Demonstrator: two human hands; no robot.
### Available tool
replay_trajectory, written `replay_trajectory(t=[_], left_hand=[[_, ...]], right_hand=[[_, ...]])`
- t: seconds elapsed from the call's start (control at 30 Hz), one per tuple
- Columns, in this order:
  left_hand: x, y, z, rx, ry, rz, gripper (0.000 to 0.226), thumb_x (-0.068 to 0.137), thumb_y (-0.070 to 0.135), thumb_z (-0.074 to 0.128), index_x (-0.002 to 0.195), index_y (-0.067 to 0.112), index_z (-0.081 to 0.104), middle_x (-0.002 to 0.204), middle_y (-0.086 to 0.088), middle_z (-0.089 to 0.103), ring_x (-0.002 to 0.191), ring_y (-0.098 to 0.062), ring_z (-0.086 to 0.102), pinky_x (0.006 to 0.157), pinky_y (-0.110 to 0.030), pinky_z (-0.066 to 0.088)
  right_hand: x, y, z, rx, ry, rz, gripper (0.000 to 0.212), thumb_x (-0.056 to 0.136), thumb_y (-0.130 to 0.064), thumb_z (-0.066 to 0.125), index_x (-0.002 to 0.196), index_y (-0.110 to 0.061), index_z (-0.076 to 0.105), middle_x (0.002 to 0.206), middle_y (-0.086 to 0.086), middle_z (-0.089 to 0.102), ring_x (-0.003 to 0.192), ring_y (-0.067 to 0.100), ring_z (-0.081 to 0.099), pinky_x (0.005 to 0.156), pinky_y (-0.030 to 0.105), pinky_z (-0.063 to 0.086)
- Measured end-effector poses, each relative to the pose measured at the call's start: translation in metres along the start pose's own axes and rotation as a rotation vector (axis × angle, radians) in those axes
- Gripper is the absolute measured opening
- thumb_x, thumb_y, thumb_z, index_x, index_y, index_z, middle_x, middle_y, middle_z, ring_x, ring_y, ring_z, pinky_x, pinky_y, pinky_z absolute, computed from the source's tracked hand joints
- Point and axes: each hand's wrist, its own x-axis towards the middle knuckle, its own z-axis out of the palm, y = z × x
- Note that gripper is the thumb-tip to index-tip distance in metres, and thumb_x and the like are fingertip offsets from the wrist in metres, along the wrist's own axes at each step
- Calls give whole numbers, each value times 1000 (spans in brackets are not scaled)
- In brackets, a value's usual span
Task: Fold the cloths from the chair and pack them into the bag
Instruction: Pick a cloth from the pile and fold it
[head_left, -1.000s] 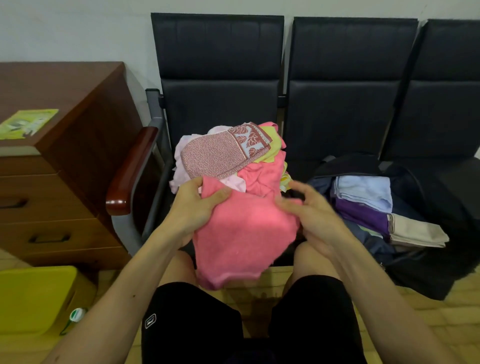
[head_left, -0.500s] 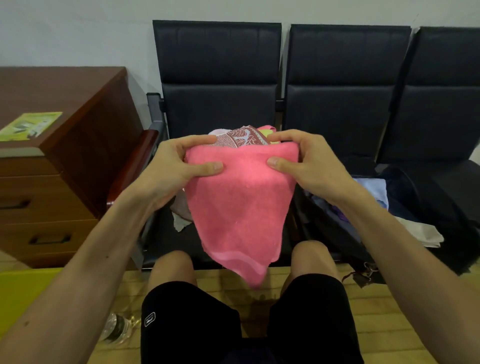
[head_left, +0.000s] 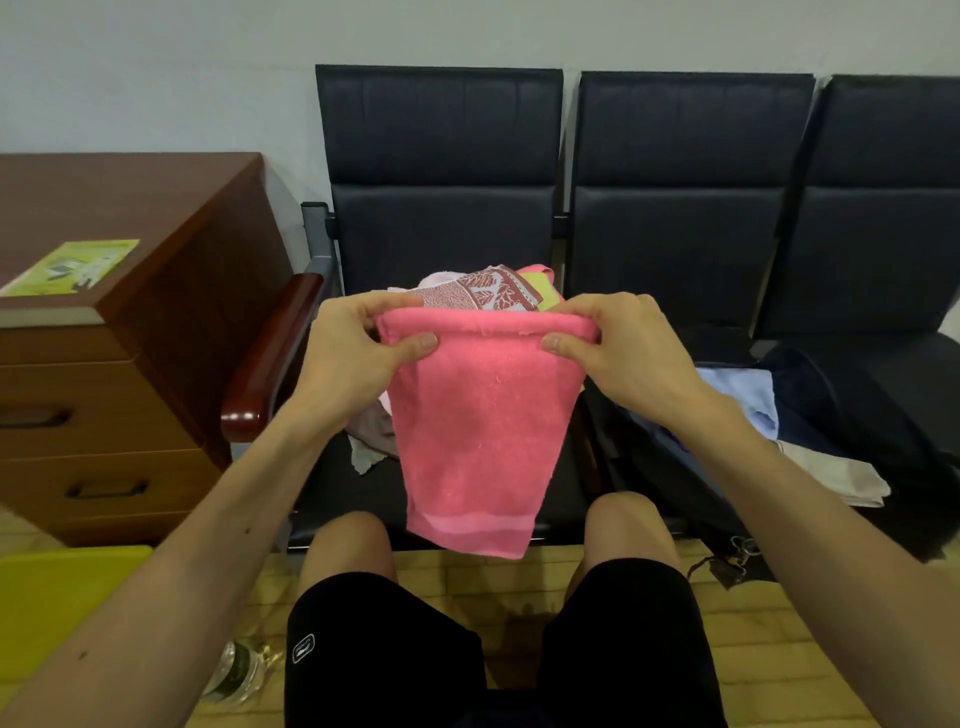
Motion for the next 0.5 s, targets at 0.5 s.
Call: replay_trajectory(t=[0.5], left_hand=[[-7,-10,13,67,142,76,23,60,31,91,73,30,72,86,6,62,79,-9,58,62,-21,48]], right_hand=[[-8,23,4,-145,87,27,18,87,-34,71,100,-21,73,95,-4,51,95,13,44,75,27,35]])
